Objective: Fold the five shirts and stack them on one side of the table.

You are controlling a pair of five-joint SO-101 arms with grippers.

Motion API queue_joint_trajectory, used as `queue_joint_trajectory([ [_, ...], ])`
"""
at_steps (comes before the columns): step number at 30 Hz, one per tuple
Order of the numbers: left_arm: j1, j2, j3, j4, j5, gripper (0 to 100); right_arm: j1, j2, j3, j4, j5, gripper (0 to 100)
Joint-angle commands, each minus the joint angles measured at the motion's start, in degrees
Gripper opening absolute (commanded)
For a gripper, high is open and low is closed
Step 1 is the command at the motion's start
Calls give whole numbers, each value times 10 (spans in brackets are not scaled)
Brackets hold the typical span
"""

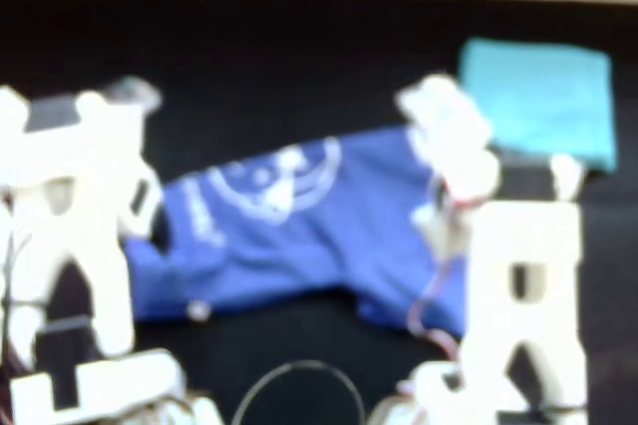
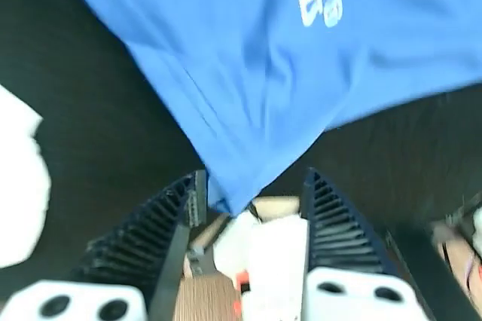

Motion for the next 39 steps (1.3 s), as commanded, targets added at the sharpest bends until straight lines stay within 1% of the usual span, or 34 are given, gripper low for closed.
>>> queue_joint_trajectory([
  [1,7,-15,-25,-10,1,57,-6,40,-13,-97,-32,43],
  [2,14,-15,-10,-25,10,0,-12,63,-4,-130,-43,0],
  [4,30,-7,26,-56,26,34,-22,118,6,-175,-58,29],
  [6,52,12,58,-92,33,7,-36,182,6,-208,-69,12],
  [9,67,57,90,-154,51,9,-47,264,4,-262,-81,7],
  [15,65,174,94,-255,54,9,-46,369,4,-384,-77,7],
  [17,54,202,90,-290,54,9,-45,389,4,-422,-77,7],
  [19,34,225,58,-303,55,9,-45,402,0,-453,-77,7],
  [25,-27,279,-91,-302,56,9,-34,455,-101,-464,-81,7],
  [29,-32,349,-169,-299,56,9,-23,509,-169,-461,-81,7],
  [31,-32,384,-211,-280,56,9,-16,525,-191,-455,-81,7],
  [33,-32,408,-256,-240,59,9,-15,524,-212,-422,-81,7],
  [36,-32,413,-327,-154,86,9,-15,507,-253,-348,-82,7],
  [39,-21,412,-395,-69,91,9,-17,488,-282,-312,-82,6],
])
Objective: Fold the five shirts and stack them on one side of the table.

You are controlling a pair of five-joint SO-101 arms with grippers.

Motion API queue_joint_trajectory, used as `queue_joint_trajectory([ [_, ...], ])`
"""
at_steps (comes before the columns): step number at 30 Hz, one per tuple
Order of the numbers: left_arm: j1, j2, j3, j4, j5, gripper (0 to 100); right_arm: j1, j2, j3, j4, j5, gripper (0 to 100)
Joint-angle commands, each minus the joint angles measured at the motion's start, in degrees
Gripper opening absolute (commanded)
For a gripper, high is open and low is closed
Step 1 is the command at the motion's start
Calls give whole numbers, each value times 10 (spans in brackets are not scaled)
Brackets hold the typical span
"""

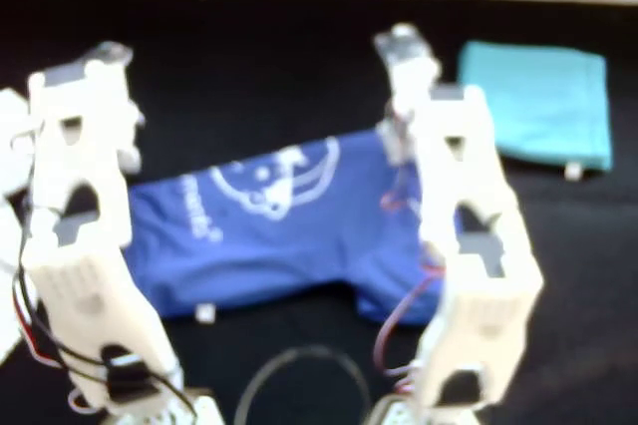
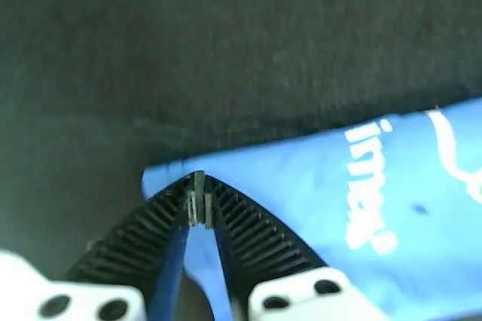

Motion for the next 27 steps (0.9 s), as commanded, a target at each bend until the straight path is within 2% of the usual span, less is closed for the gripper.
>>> queue_joint_trajectory([
  [1,14,-6,-95,100,8,9,4,-47,-55,37,-6,6],
  [4,31,-7,-130,154,10,9,4,-62,-65,46,-6,6],
  [6,34,-21,-116,156,14,9,3,-73,-69,58,-6,6],
  [11,58,-159,55,149,50,9,3,-105,-71,91,-6,6],
  [13,82,-234,162,107,61,9,3,-121,-71,109,-6,6],
  [16,95,-326,331,-26,74,9,3,-142,-71,144,-6,6],
  [19,94,-345,443,-147,71,9,4,-155,-71,181,-6,6],
  [23,75,-291,458,-211,71,9,5,-158,-66,212,-6,6],
  [27,47,-196,389,-218,71,9,6,-157,-65,225,-6,6],
])
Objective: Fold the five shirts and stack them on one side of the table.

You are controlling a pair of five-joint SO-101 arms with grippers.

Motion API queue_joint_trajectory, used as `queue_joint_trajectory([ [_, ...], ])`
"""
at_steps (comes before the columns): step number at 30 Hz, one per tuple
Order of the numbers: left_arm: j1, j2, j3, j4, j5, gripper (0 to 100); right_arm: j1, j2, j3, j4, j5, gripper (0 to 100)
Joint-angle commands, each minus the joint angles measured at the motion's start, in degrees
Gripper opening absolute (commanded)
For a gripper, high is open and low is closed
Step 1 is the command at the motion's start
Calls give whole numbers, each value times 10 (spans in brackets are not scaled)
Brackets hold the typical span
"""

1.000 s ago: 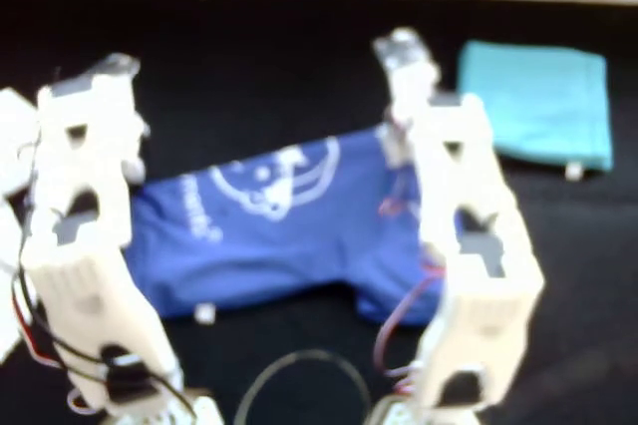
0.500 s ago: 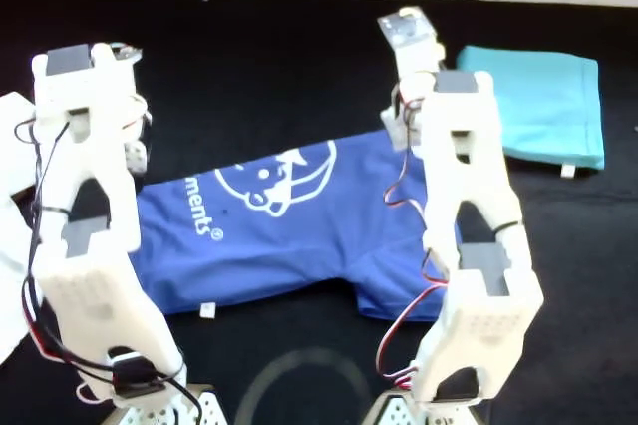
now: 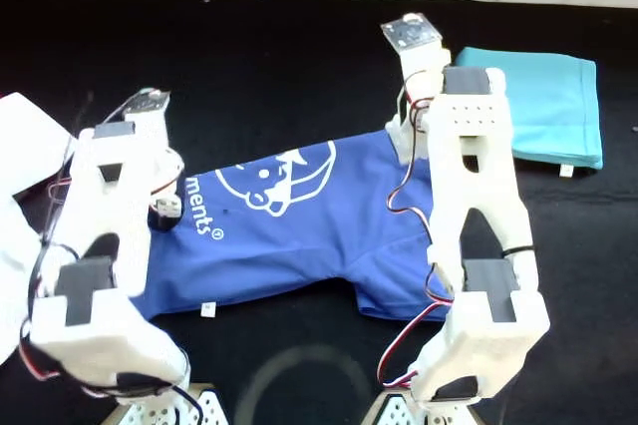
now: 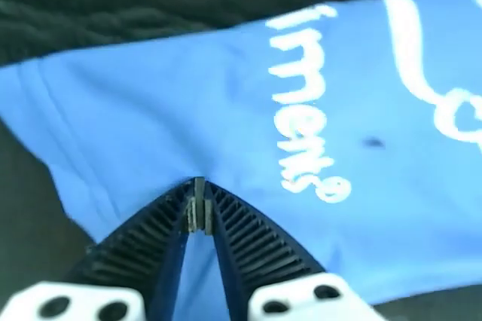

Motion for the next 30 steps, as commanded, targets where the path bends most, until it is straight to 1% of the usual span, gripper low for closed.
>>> queue_joint_trajectory([
  [1,-20,67,-70,-11,2,9,5,-32,-21,10,-6,6],
  [5,-21,156,-169,-8,6,9,5,-32,-20,10,-6,6],
  [7,-19,182,-220,13,7,9,5,-31,-20,11,-6,6],
  [10,-19,205,-298,43,44,9,5,-21,-20,12,-6,6],
  [14,-7,227,-384,85,54,9,5,7,-20,12,-6,6],
  [19,-6,276,-402,78,55,9,3,15,-21,12,-7,6],
  [22,-14,281,-400,89,55,9,2,15,-21,16,-17,6],
  [25,-28,277,-422,140,55,9,-9,12,-26,45,-62,6],
  [28,-34,256,-451,202,52,9,-26,-20,-22,56,-62,6],
  [30,-33,231,-459,229,51,9,-39,-51,-20,60,-62,6],
])
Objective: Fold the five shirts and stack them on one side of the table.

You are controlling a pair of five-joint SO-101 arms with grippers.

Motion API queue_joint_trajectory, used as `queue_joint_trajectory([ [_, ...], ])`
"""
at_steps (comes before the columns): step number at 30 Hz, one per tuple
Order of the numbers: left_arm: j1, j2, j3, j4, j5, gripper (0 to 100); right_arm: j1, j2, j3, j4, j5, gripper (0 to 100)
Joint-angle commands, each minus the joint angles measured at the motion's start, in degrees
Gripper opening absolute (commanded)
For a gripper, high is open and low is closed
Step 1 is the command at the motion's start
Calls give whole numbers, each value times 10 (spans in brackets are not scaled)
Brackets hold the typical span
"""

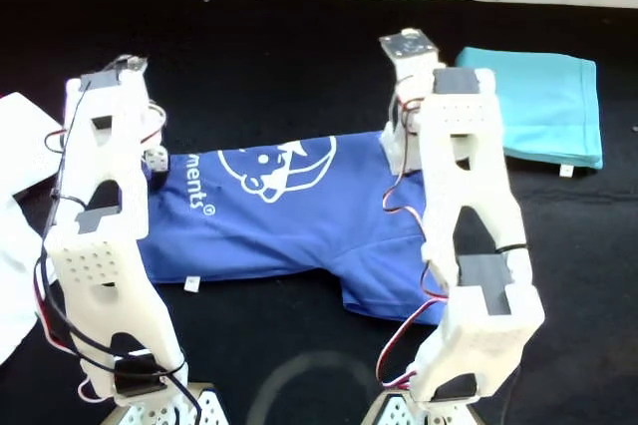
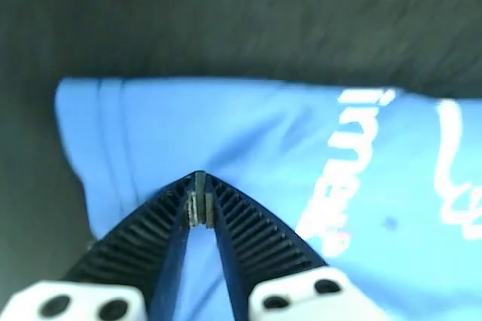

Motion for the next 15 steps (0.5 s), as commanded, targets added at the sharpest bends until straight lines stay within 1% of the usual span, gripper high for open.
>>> queue_joint_trajectory([
  [1,-5,-65,-29,50,0,9,-25,-73,-19,14,-7,6],
  [4,-4,-117,-28,86,0,9,-50,-121,8,34,-5,6],
  [7,-2,-164,-2,119,-1,9,-69,-181,92,28,22,6],
  [9,3,-196,50,122,-4,9,-73,-236,172,2,31,6],
  [11,14,-230,128,120,-27,9,-73,-303,276,-36,39,6],
  [13,19,-268,227,84,-33,9,-73,-374,394,-85,48,6],
  [15,19,-309,335,6,-46,9,-73,-434,512,-137,60,6],
])
